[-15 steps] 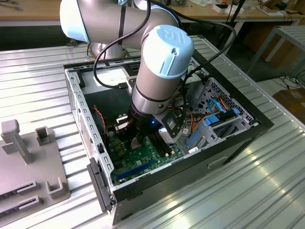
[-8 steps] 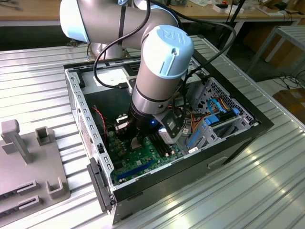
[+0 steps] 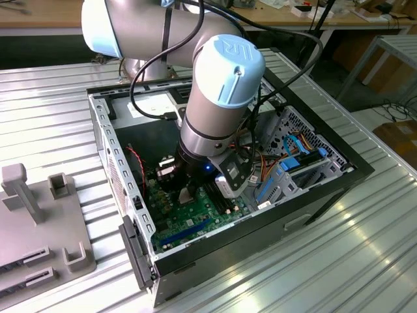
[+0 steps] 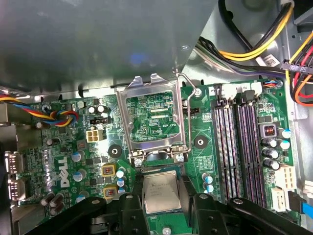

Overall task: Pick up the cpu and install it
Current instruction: 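Place the cpu into insertion slot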

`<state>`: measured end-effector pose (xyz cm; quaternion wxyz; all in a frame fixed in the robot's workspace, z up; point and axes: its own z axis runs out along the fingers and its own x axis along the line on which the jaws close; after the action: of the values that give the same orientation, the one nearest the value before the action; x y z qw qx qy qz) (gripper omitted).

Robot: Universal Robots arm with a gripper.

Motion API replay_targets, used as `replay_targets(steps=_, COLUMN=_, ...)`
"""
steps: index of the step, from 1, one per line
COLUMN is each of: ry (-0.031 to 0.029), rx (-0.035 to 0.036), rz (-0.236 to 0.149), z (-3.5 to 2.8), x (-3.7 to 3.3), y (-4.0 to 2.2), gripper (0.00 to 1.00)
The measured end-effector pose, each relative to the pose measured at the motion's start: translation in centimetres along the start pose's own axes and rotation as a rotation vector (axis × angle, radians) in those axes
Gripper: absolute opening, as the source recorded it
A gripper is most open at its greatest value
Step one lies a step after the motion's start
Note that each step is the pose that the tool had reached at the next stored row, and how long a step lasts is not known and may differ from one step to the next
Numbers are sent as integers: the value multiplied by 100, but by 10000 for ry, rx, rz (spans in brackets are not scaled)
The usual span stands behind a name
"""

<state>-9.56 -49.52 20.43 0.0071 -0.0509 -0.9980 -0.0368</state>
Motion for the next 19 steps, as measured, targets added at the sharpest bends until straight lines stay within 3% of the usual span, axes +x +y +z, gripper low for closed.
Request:
replay_targets(steps=14, ry=76, rx=19, rz=-1040, z=-15, x=0, y=0, gripper=42)
replay_targets(steps=15, ry=82, rx=20, rz=-1126, z=-15, x=0, y=0, gripper=49)
replay_targets(steps=17, ry=86, rx=22, rz=-1177, z=-15, x=-1, y=1, gripper=49)
replay_targets(steps=18, ry=88, rx=23, rz=-1200, z=-14, x=-2, y=1, gripper=56)
replay_targets(steps=19, ry=90, rx=23, rz=-1220, z=-11, x=-2, y=1, gripper=56)
